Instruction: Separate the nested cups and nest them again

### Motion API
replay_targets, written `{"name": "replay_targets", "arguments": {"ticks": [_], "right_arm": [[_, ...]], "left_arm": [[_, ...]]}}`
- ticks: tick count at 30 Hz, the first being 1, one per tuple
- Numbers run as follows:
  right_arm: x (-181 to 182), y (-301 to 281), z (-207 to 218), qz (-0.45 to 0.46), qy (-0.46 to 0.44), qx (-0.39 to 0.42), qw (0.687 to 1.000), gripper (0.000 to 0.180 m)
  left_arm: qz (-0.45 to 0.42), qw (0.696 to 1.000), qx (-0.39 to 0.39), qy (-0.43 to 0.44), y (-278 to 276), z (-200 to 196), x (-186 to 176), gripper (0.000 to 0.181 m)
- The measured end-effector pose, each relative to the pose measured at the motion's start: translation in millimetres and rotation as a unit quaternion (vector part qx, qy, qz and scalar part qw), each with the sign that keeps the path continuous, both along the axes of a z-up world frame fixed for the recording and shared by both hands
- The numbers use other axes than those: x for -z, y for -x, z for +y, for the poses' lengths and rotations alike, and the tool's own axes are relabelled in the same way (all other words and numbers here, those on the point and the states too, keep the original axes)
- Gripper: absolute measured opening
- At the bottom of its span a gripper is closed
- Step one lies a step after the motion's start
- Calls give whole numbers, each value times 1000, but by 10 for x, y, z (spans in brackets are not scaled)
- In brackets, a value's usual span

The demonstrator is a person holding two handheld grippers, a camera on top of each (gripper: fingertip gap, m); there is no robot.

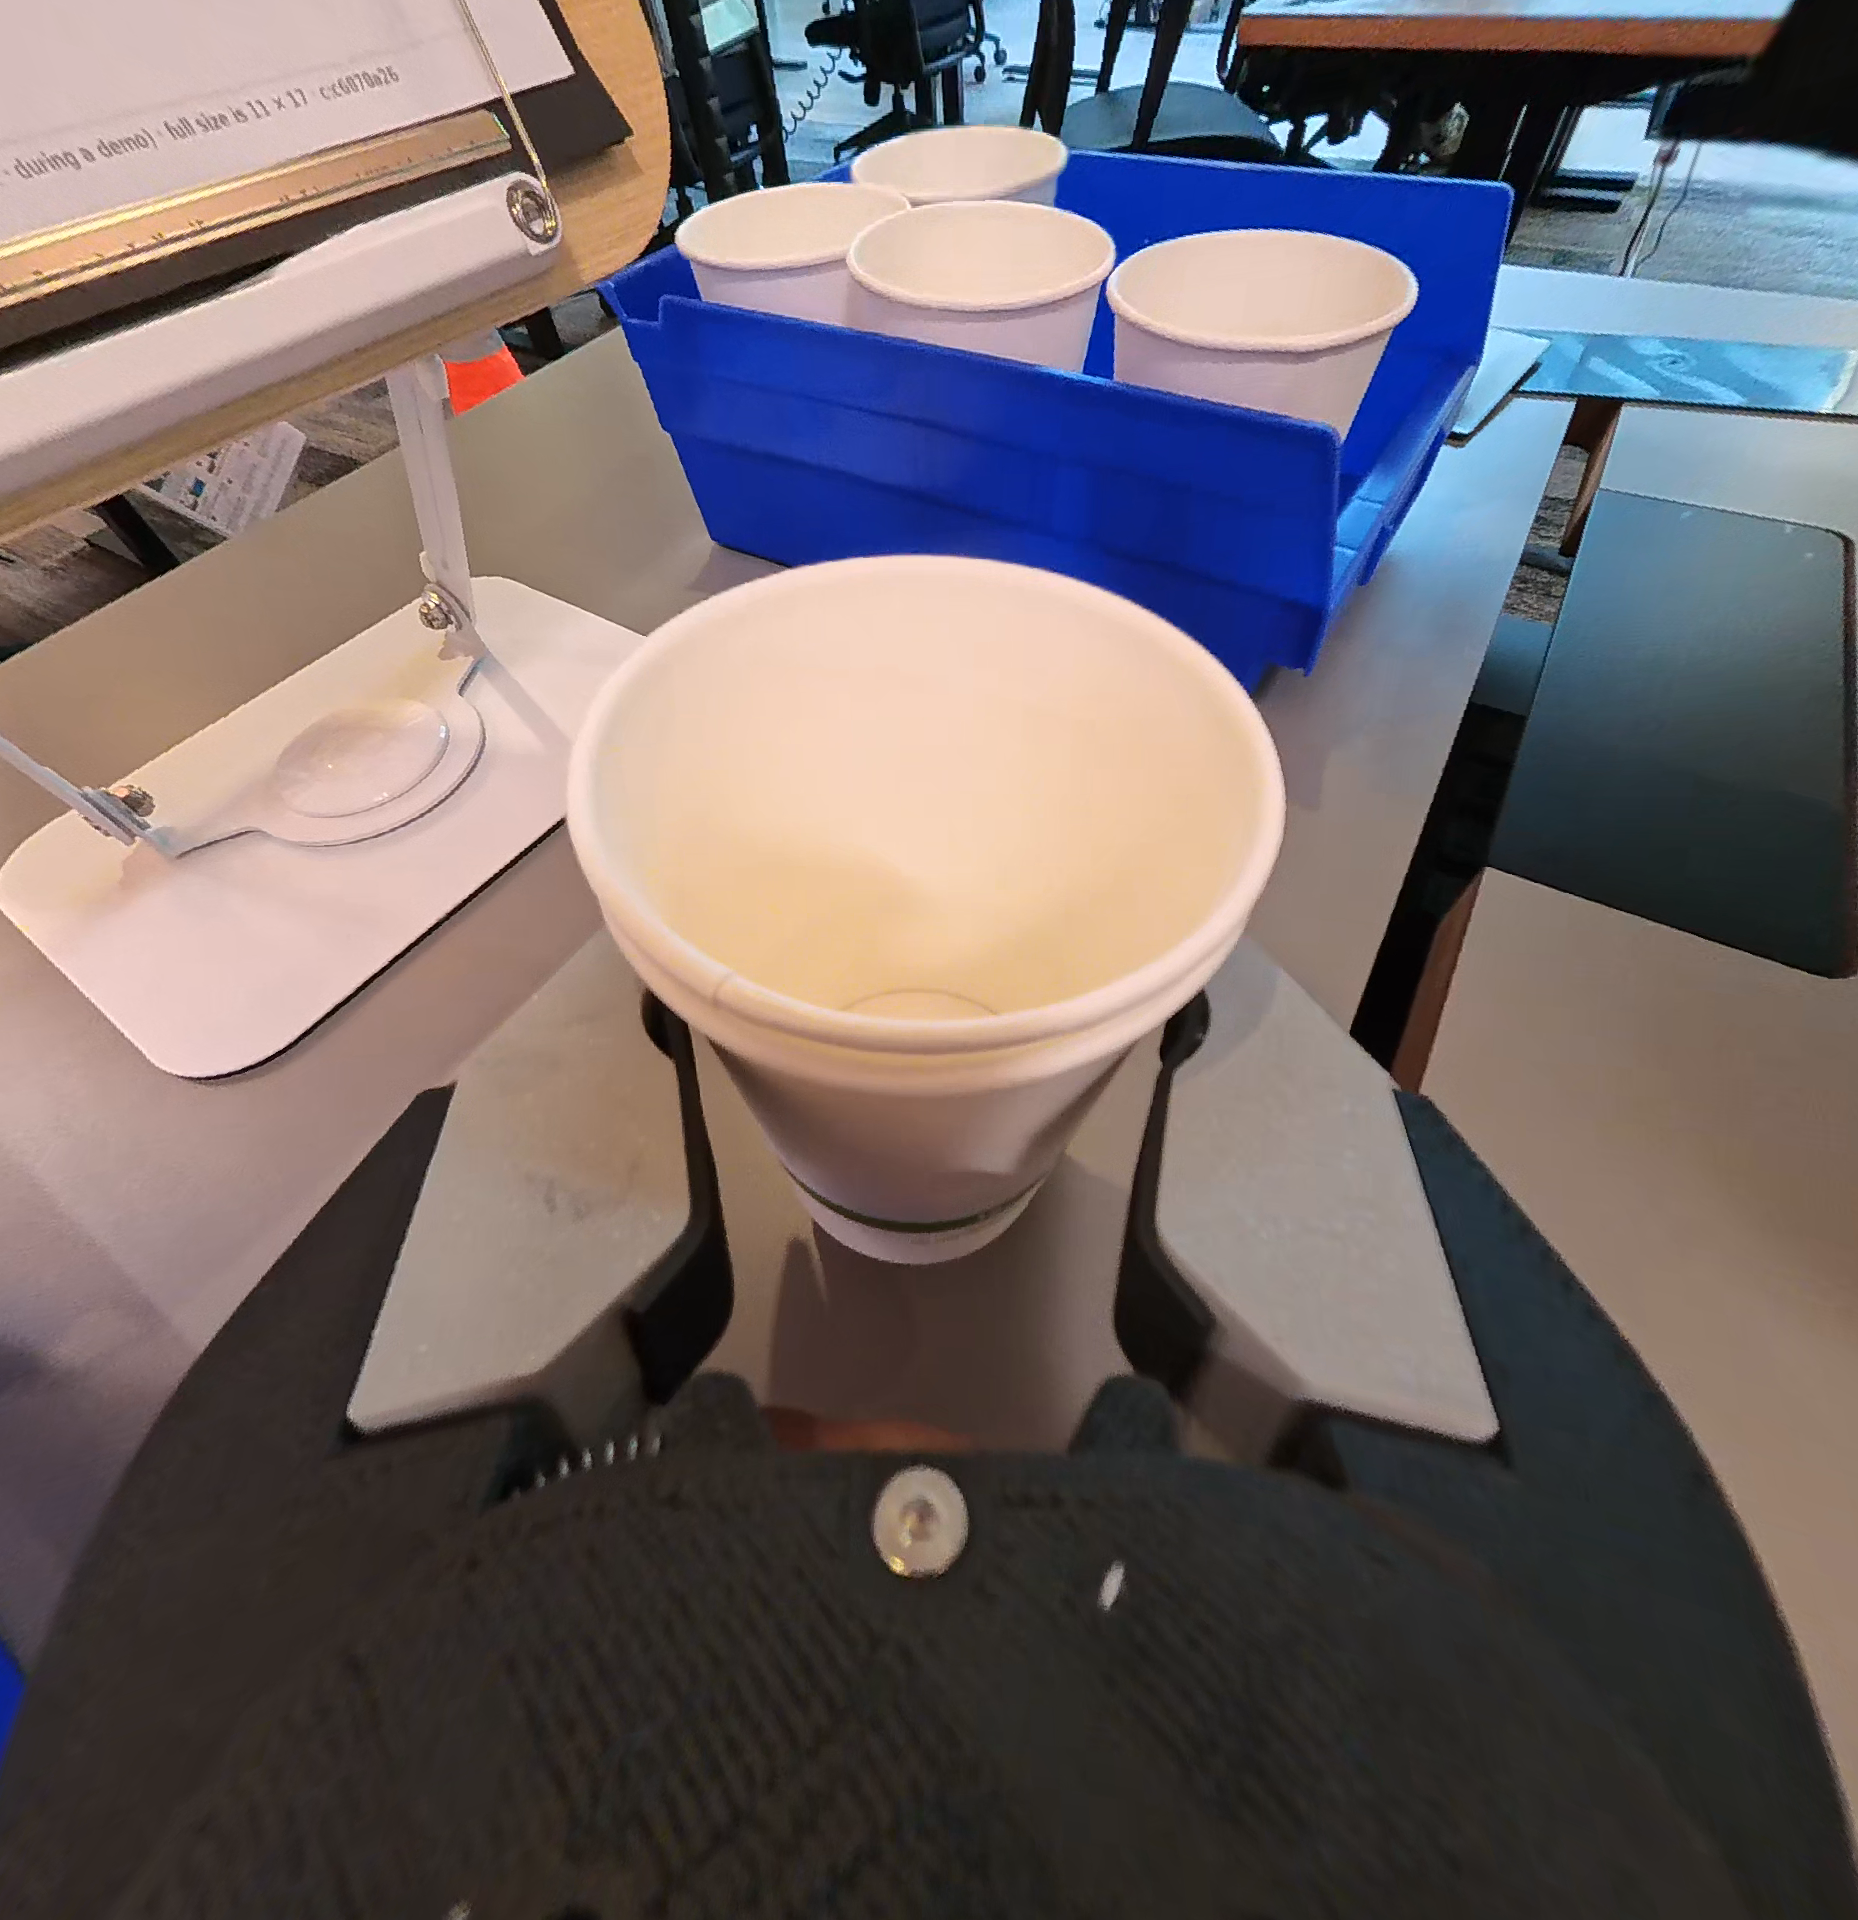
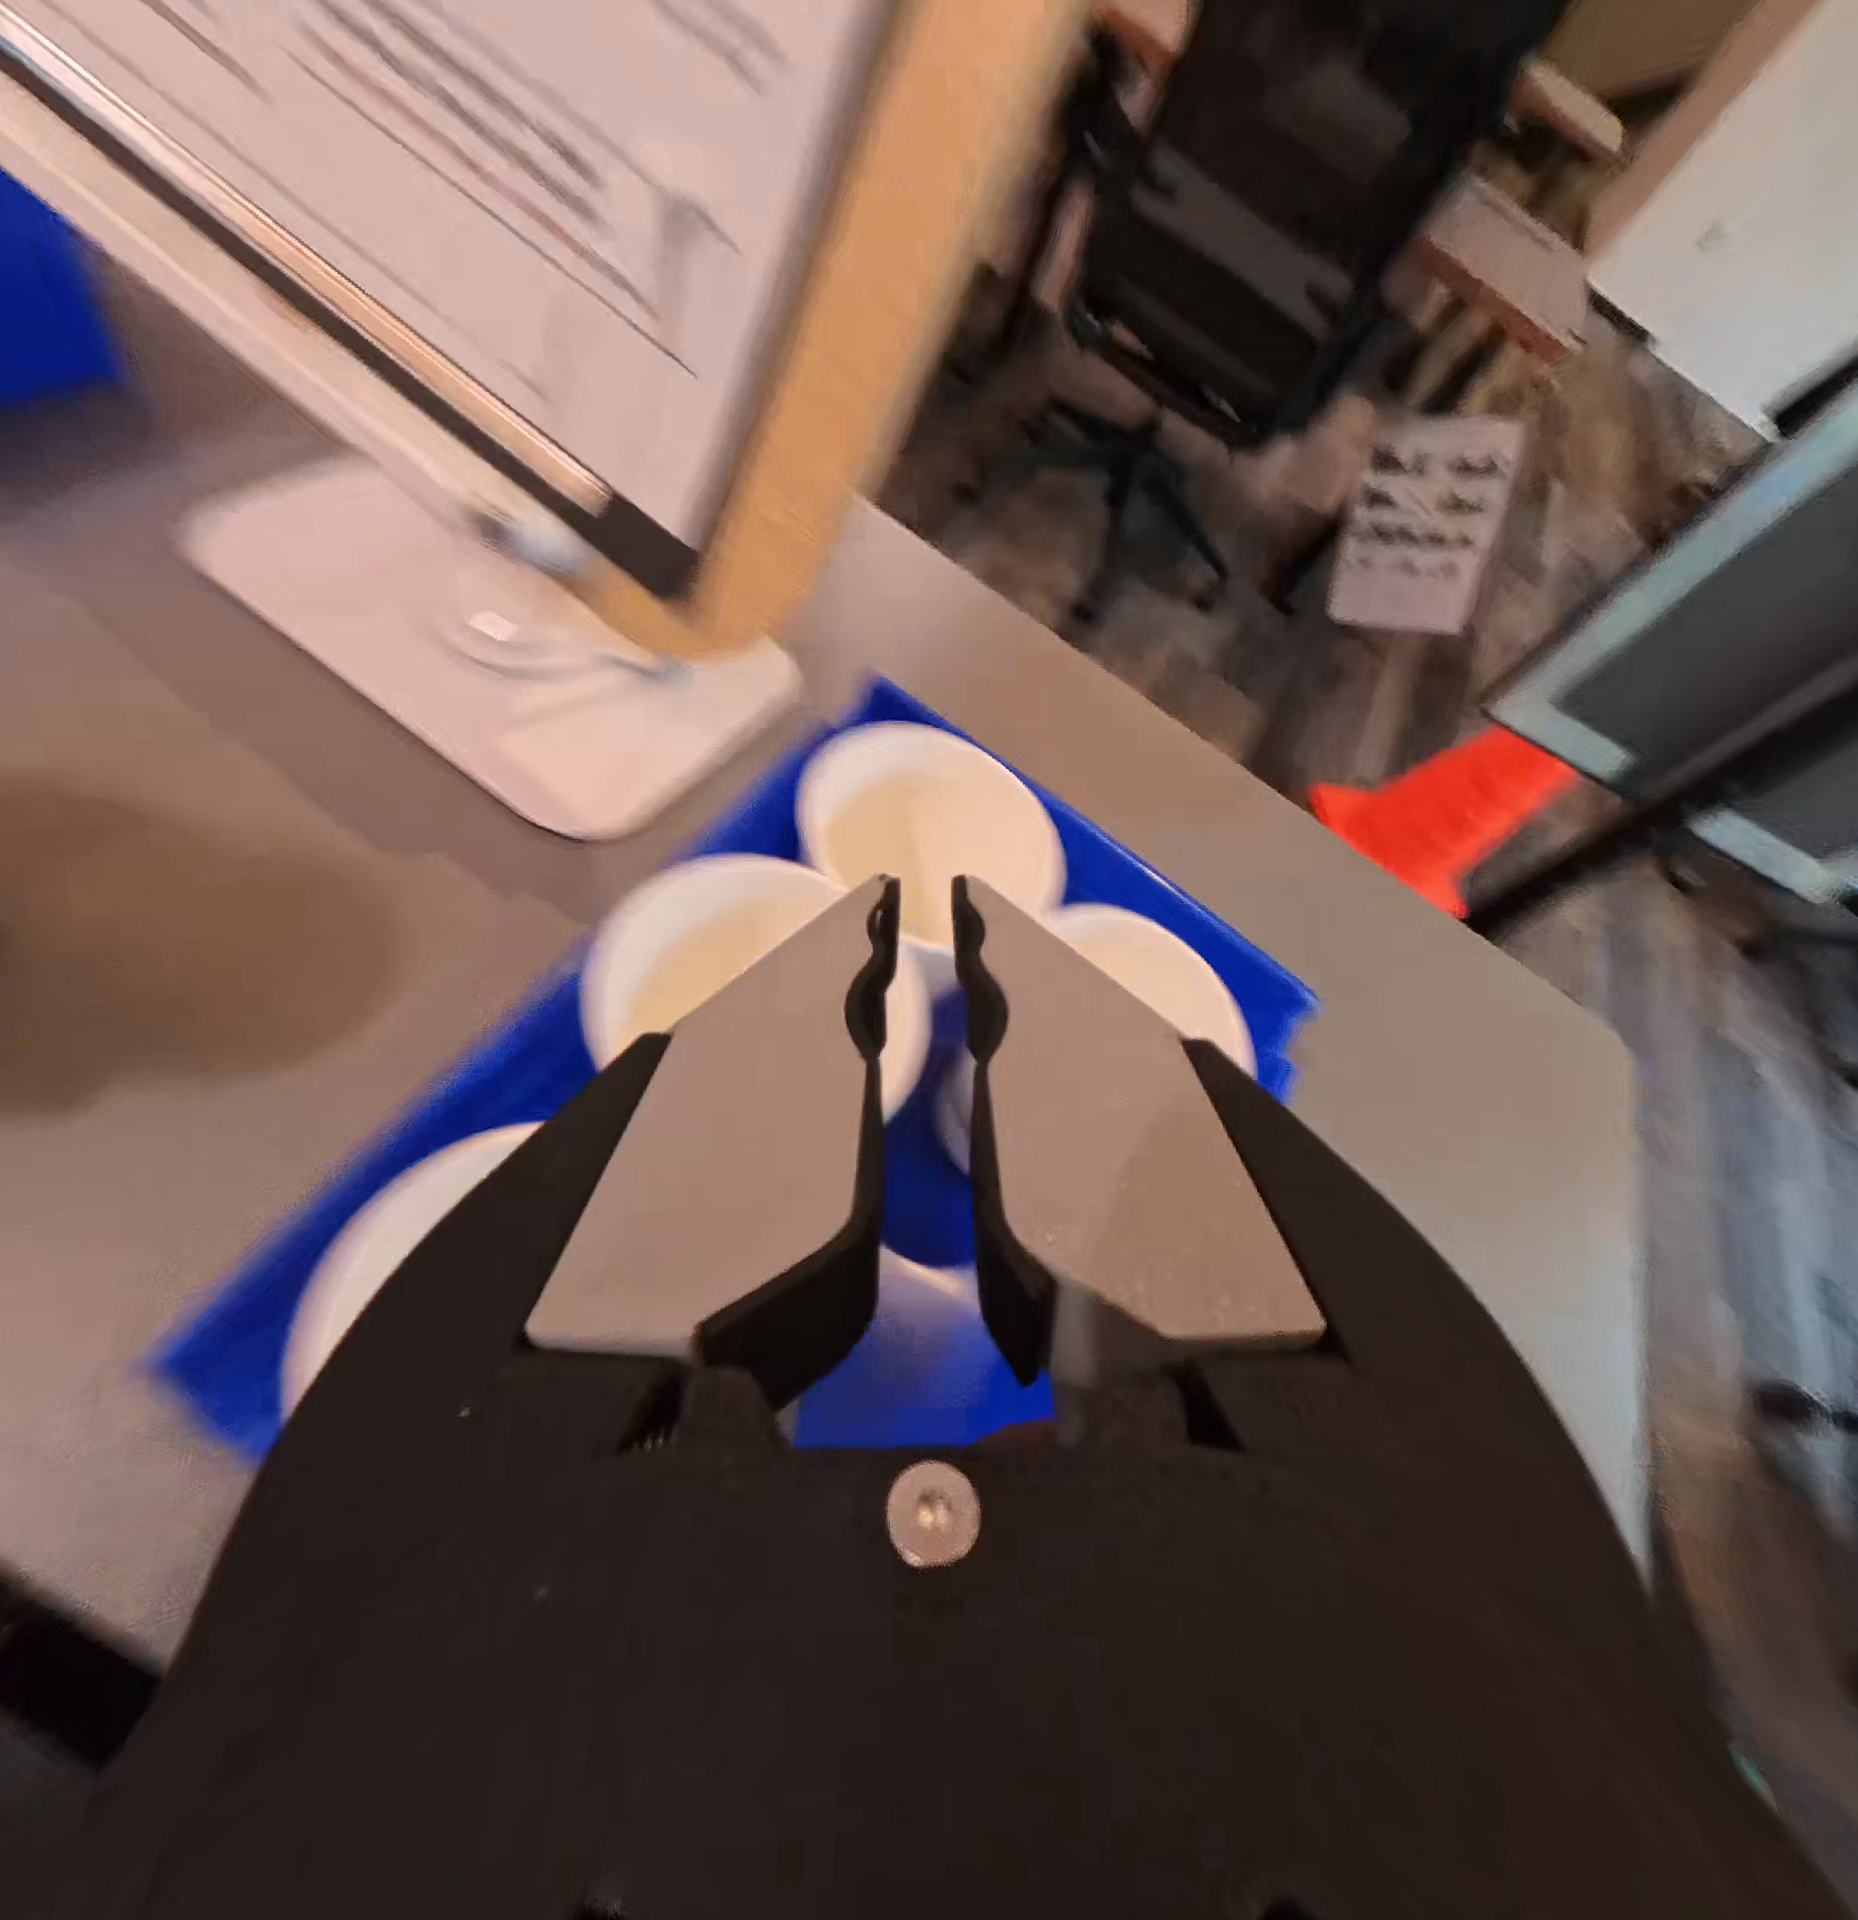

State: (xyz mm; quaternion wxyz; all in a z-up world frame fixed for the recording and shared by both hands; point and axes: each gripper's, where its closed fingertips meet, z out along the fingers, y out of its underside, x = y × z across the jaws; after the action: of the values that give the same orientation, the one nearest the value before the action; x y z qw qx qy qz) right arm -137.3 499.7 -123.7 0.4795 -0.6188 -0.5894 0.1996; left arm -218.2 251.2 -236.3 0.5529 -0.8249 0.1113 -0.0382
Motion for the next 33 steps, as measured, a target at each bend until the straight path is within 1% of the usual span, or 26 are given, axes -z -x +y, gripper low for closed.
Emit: {"name": "replay_targets", "arguments": {"ticks": [2,3,5,6,9,12,15,18,21,22,27,33], "right_arm": [[-192,84,-603,32,44,-86,995,6],[-231,121,-960,36,76,-137,987,6],[-230,180,-1653,33,133,-227,964,12],[-174,202,-1944,19,144,-261,954,13],[117,294,-2527,-39,110,-314,942,13],[332,405,-2881,-67,62,-343,935,13],[487,498,-3071,-84,65,-354,929,13],[615,568,-3055,-103,58,-343,932,14],[678,574,-3083,-110,73,-349,928,6],[686,578,-3077,-110,73,-348,928,1],[687,581,-3074,-110,77,-344,929,1],[628,569,-3072,-107,43,-334,936,0]], "left_arm": [[0,1000,0,-2,-5,-2,-10,92],[0,1000,1,-3,-11,-3,-15,92],[1,1000,2,-3,-26,-5,-19,92],[2,1000,3,-3,-34,-4,-17,92],[5,1000,6,-1,-57,-5,-1,92],[7,1000,7,1,-62,-4,10,92],[7,1000,8,1,-62,-5,10,92],[7,1000,9,-1,-69,-6,-2,91],[8,1000,10,-1,-77,-5,-7,91],[8,1000,11,-1,-81,-6,-8,91],[7,1000,8,0,-69,-4,-6,92],[-16,1000,18,-6,-111,-8,-48,92]]}}
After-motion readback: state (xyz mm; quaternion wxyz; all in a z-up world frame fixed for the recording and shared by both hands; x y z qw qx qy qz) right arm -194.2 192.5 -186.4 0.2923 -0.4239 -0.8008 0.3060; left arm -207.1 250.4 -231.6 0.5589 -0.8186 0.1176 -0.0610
